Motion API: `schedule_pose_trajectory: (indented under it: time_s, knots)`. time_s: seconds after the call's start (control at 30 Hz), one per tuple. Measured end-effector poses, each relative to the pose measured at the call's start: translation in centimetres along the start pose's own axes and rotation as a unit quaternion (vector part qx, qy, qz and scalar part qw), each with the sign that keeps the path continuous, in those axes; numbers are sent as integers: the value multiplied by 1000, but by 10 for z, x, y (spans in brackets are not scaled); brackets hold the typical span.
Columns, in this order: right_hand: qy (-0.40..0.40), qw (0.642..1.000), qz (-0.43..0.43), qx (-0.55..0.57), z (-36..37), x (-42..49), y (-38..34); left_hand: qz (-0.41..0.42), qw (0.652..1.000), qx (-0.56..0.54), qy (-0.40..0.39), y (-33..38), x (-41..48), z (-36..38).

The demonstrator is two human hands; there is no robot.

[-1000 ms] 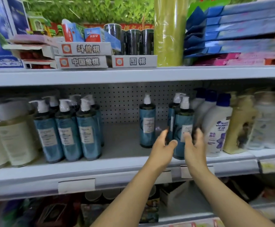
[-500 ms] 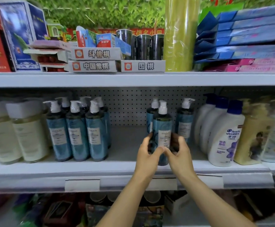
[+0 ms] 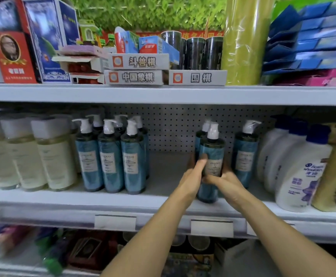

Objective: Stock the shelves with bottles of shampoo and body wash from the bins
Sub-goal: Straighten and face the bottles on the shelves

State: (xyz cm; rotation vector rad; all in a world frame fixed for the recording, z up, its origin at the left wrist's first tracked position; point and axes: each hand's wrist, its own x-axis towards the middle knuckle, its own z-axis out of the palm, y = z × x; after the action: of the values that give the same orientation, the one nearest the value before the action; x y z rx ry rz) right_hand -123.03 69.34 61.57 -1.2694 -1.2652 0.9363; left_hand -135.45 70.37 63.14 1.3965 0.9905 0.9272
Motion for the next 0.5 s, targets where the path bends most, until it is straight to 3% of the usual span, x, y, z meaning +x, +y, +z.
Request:
schedule_pose_trajectory:
  time_s: [0.5]
  knots:
    - [-27, 1000, -5, 3, 45, 15, 0, 24, 996, -79, 33, -5, 6, -37]
